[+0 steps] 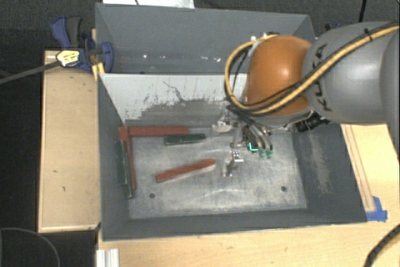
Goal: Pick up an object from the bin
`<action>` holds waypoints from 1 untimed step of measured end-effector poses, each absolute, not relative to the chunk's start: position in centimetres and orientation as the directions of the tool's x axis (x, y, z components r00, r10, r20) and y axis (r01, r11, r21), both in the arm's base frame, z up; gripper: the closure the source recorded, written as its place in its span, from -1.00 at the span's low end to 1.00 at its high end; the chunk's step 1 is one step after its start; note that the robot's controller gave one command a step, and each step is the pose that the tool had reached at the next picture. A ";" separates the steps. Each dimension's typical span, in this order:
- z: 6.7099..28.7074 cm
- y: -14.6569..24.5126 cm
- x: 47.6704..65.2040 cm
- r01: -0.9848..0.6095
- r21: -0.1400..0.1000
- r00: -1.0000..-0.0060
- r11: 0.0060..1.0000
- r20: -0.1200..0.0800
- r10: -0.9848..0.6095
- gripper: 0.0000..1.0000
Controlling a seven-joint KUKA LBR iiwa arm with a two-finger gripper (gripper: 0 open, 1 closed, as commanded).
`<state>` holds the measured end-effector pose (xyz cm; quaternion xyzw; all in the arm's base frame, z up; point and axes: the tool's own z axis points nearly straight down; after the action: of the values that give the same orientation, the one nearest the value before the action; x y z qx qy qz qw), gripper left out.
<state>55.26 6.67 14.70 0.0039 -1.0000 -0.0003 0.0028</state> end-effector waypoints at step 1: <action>15.1 6.6 55.4 -0.006 0.001 -1.000 1.000 -0.002 -0.006 -1.00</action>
Offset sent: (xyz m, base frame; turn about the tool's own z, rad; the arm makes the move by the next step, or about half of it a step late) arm -0.0012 0.0273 -0.0770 0.0375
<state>55.44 6.65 15.14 0.0031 -1.0000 -0.0006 -0.0011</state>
